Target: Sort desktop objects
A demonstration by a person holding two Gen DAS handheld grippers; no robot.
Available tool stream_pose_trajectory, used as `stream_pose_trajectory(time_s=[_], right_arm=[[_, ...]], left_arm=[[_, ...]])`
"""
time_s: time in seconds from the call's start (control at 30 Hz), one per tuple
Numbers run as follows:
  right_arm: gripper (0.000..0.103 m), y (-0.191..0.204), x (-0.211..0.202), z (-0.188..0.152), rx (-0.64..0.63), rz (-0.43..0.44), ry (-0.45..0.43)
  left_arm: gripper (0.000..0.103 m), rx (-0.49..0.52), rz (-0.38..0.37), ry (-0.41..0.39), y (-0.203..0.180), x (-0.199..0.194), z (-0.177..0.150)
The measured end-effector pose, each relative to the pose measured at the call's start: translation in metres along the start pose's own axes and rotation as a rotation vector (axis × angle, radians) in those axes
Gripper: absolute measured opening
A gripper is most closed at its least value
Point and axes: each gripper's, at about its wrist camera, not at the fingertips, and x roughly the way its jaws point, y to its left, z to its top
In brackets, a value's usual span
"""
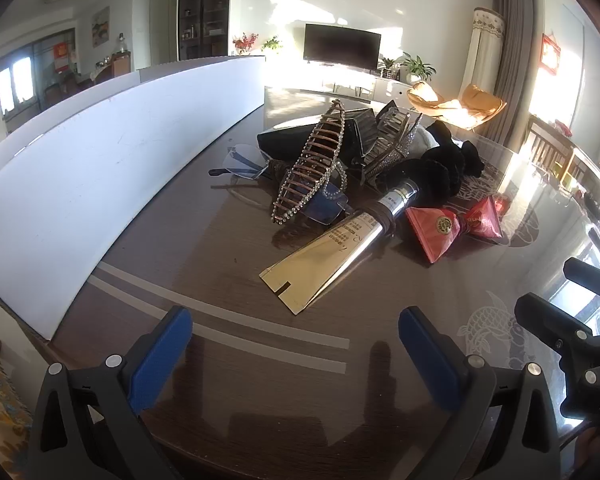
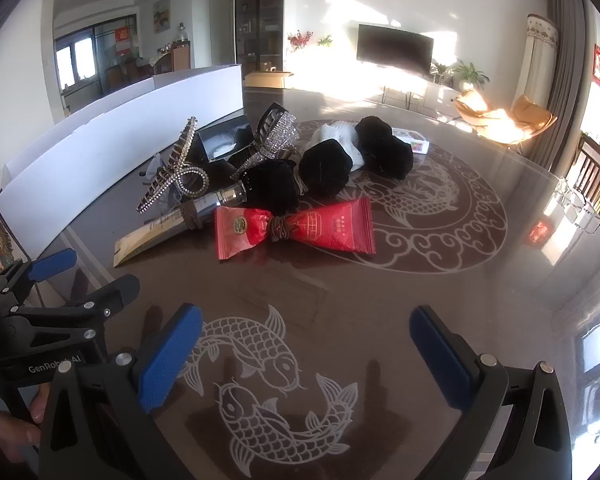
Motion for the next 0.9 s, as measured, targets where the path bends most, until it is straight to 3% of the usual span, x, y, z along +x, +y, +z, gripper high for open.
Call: stream_pose_trajectory(time_s=[0.9], right_arm=[[0.103, 0.0039, 0.0031, 0.0011, -0.011, 0.014, 0.019]], left_arm=[[0.103, -0.011, -0.007, 0.003, -0.0015, 0.0032, 0.0018]])
